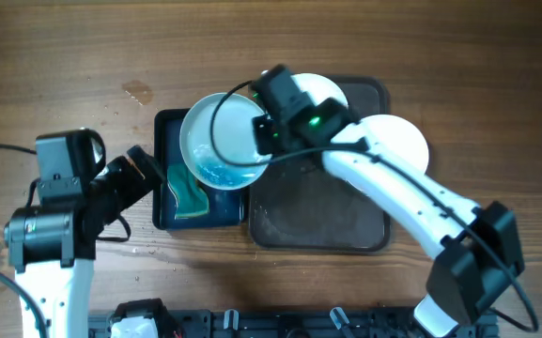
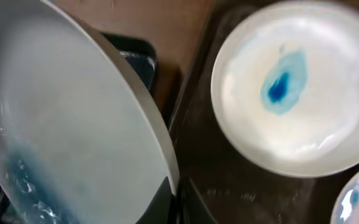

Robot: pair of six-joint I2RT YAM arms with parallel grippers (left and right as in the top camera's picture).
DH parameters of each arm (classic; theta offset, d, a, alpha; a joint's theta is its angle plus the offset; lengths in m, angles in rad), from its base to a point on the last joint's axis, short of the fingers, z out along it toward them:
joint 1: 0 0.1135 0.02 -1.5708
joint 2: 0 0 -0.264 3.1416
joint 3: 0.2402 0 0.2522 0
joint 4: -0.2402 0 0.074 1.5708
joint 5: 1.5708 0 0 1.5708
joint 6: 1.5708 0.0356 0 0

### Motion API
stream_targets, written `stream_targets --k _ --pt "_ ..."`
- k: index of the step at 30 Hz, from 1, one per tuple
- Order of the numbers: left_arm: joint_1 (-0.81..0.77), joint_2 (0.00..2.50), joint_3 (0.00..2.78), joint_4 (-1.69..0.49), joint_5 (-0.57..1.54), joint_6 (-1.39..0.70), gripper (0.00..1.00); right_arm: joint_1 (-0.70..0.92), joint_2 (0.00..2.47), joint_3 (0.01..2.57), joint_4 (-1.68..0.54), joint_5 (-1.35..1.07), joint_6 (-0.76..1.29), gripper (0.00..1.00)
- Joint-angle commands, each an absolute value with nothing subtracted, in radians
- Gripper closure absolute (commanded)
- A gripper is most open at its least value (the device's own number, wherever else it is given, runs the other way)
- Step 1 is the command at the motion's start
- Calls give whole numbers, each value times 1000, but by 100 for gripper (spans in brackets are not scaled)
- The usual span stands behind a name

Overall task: Clean dirty plates on tray and stack at the side
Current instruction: 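Lift the plate with right gripper and tilt it over the black tray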

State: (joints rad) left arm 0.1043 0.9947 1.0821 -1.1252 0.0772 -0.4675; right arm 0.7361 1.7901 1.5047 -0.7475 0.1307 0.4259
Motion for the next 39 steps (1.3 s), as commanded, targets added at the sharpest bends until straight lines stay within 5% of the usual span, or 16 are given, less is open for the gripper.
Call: stream_targets --k 1,6,13,39 --pt "111 974 1100 -1143 89 -455 0 862 1782 1535 -720 542 447 96" --pt "111 982 1100 -1142 89 -455 0 1096 1782 1535 -722 1023 422 96" --pt "110 982 1100 -1142 89 -455 0 1192 1782 1535 -715 1236 362 96" --pt "111 982 1100 -1142 89 -455 0 1224 1782 1535 -492 1309 48 96"
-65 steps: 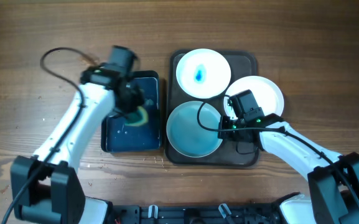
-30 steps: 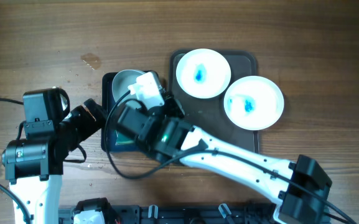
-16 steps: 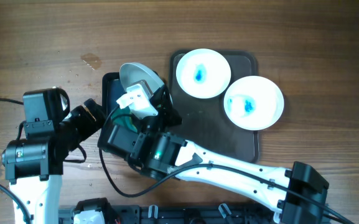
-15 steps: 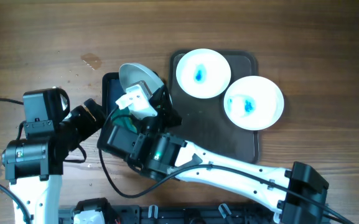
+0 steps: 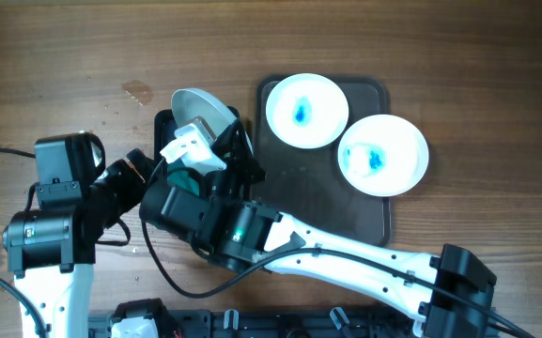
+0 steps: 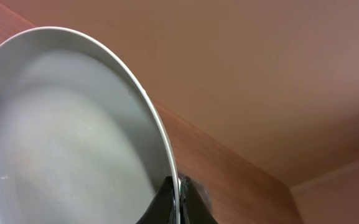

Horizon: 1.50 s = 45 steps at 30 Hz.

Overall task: Clean dirty plates on tray and stack at the side
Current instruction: 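Lift the plate with right gripper and tilt it over the black tray, then carry the plate right and set it on the table beside the tray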

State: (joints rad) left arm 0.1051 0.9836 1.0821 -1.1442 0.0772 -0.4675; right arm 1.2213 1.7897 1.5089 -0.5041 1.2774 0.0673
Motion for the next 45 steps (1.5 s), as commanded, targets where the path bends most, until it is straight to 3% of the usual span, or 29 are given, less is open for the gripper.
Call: stream_targets --k 1,16,19,21,22,23,25,28,30,34,38,43,45 --pt "111 982 1100 -1142 89 -455 0 1224 1782 1535 -488 1309 49 96" --pt "111 982 1100 -1142 89 -455 0 1224 1782 1535 -485 1309 57 96" --pt "110 982 1100 -1142 89 -455 0 1223 1782 1535 -487 1305 138 96" --pt "110 982 1100 -1142 89 -455 0 1205 1782 1535 -500 1233 194 96" --pt "111 982 1100 -1142 89 -455 0 1165 1781 1535 -554 1085 283 96" --pt "110 982 1100 -1142 89 -455 0 1082 1772 1535 -661 839 482 96" --pt "110 982 1100 -1142 89 -455 0 960 1747 1535 -744 535 607 96" --pt "111 982 1100 -1142 89 -455 0 721 1649 1535 -790 55 515 96" --pt "111 982 1100 -1142 89 -455 0 579 1557 1535 -826 -103 455 96" --pt "111 982 1100 -1142 89 -455 0 164 1345 1527 -1025 -279 378 96" --pt "111 982 1100 -1142 89 -455 0 -256 1294 1395 -1122 -268 286 96" --pt "111 982 1100 -1142 89 -455 0 -715 1378 1045 -816 -256 324 96" --pt "110 982 1100 -1142 89 -455 0 -818 1450 969 -705 -314 377 96"
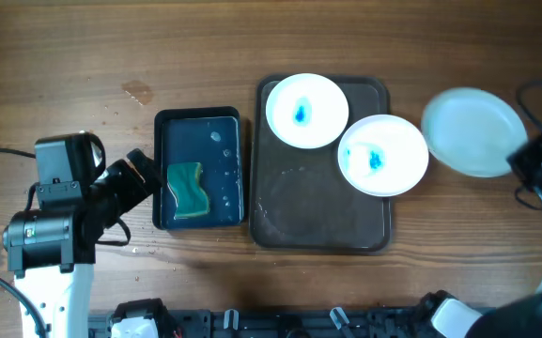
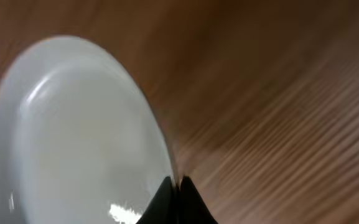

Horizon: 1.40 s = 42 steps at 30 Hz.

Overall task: Clean dirty plates on tray and stack at the side
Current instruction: 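Carry the plate right and set it on the table beside the tray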

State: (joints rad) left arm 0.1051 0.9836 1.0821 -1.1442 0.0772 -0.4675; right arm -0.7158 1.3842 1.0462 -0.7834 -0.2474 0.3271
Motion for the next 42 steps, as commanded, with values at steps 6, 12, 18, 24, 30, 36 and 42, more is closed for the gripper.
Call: stream_targets --k 6,12,18,24,30,36,42 --pt "110 982 1100 -1142 89 -455 0 -782 1618 948 -644 -127 405 96" --pt "110 982 1100 -1142 89 -455 0 -533 1542 948 -702 -35 366 57" --pt "110 982 1100 -1142 89 -455 0 -303 1321 948 -758 -96 266 41" --pt "111 982 1100 -1142 89 -455 0 -215 1503 934 -664 -120 189 32" --pt "111 982 1100 -1142 89 -455 0 -215 1633 934 -623 -182 183 88" --pt "110 982 1100 -1142 89 -455 0 -215 1525 934 -695 -194 181 96" --pt "110 982 1100 -1142 89 -455 0 -168 1289 934 -958 -282 174 96"
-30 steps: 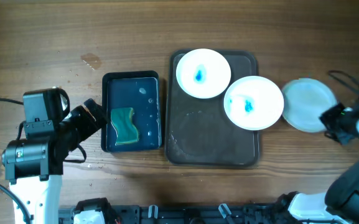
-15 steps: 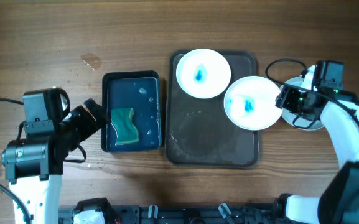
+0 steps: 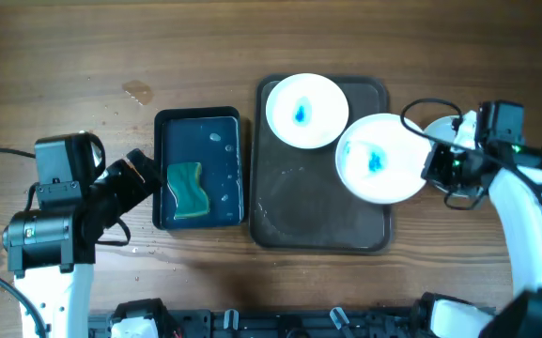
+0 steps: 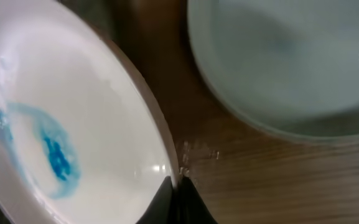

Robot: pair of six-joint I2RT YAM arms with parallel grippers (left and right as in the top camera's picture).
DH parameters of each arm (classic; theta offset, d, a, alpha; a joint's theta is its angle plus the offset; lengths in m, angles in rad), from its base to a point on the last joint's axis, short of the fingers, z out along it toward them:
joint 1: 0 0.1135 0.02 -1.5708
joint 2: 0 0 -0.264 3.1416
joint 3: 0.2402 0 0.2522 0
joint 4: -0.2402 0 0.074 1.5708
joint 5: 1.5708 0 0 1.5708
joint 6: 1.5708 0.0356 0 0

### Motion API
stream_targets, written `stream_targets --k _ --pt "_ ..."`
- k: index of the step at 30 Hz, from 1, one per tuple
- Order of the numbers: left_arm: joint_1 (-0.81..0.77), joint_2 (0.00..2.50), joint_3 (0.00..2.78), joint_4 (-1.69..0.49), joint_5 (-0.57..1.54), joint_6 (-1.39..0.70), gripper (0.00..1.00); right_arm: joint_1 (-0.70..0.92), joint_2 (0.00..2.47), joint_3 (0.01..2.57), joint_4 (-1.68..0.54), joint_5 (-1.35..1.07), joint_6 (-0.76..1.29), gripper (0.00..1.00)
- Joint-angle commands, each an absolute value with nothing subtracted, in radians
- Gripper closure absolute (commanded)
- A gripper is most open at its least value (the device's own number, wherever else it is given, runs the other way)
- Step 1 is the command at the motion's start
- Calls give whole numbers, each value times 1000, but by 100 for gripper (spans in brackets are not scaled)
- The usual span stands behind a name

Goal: Clean dirty plates on tray and stack at the side

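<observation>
Two white plates with blue stains lie on the dark tray (image 3: 319, 225): one at the back (image 3: 306, 111) and one at the right (image 3: 380, 158), which overhangs the tray's right edge. My right gripper (image 3: 429, 169) is shut on that right plate's rim, and the right wrist view shows the stained plate (image 4: 61, 143) pinched between the fingers of the gripper (image 4: 178, 182). A clean pale plate (image 4: 279, 56) rests on the wood just beyond it, mostly hidden under my right arm in the overhead view. My left gripper (image 3: 142, 172) stays beside the basin, its jaws unclear.
A dark blue basin (image 3: 198, 127) holding water and a green sponge (image 3: 188, 191) stands left of the tray. The left arm's base (image 3: 50, 225) fills the near left corner. A cable loops over the right arm near the tray's right edge.
The clean plate held to the right of the tray now lies on the wood there. My right gripper has let it go and is shut on the rim of the right stained plate.
My right gripper first held a blue-smeared plate over the basin, then held it tilted there looking clean. Later it held that plate to the right of the tray. Now the plate lies there and the gripper grips a second stained plate.
</observation>
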State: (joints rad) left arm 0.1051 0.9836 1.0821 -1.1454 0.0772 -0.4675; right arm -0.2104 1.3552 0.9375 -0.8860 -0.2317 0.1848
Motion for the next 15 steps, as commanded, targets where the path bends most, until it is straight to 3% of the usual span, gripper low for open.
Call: stream_targets --k 1,4,8,11,12,14,15 --pt "111 982 1100 -1132 80 -450 0 -130 1281 932 -985 -282 167 96" --pt "110 984 1100 -1090 52 -448 0 6 1281 874 -954 -282 235 96" --pt "110 984 1100 -1075 67 -457 0 188 1295 696 -720 -279 460 96" --pt "107 987 1100 -1092 249 -415 0 223 1319 615 -544 -229 513 96" --pt "99 994 1100 -1092 316 -365 0 223 1319 617 -524 -217 474 93" --pt "43 1029 1100 -1113 345 -317 0 222 1304 653 -527 -214 395 66" --pt "3 1057 1097 -1120 311 -317 0 223 1287 691 -559 -209 382 62"
